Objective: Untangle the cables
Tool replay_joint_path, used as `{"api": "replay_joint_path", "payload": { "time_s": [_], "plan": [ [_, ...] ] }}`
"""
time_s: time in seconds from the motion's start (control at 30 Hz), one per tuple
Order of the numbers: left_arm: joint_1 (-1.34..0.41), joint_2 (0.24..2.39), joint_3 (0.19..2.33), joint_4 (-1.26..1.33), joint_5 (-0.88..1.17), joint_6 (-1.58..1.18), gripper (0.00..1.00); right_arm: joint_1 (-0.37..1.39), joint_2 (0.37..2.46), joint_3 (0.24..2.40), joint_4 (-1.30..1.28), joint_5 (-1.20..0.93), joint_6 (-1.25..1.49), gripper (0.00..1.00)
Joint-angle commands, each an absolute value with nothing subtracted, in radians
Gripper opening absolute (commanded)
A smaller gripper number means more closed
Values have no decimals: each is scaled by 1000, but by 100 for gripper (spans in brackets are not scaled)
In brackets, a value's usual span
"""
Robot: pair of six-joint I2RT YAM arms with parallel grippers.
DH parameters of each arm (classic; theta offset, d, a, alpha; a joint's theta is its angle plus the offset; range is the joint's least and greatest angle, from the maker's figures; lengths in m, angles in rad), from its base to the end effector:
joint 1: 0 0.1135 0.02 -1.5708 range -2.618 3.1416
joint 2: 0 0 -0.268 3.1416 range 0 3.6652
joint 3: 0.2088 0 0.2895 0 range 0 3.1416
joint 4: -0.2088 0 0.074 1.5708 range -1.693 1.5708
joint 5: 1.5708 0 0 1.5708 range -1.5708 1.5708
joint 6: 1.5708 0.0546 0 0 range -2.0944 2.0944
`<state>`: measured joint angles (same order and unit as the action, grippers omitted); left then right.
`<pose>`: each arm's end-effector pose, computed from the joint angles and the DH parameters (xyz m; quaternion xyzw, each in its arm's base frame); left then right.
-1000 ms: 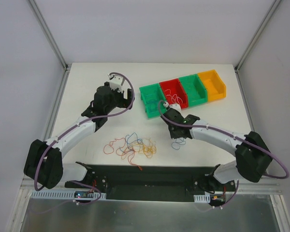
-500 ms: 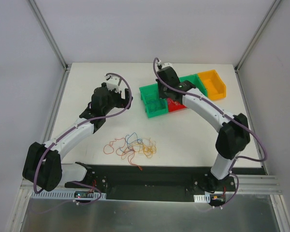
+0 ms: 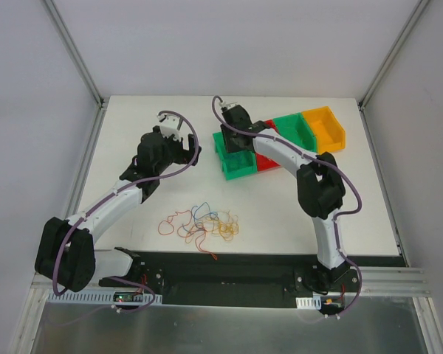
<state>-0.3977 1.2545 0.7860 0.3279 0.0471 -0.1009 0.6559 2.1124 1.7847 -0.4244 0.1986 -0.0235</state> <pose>0.3159 -0.1355 0.2759 0.1269 0.7442 -0.1790 0.6309 0.4335 0.3200 0.2217 -0.2670 0.8738 0.0367 0.4047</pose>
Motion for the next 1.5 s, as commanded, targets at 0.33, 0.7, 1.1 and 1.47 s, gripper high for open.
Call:
{"api": "replay_joint_path", "payload": {
  "time_s": [0.33,0.7,1.1,1.47],
  "plan": [
    [-390,1193,778,393,198,-209,88,663,1745,1556,-578,129,-9,81],
    [-390,1171,744,402,233,-350,86,646,1551,1288,-390,71,185,74],
    [-390,1147,615,581,275,-342,90,583,1971,1640,-89,95,75,51],
    [-391,1206,578,692,310,-334,99,569,2100,1577,238,215,67,48]
  ]
}}
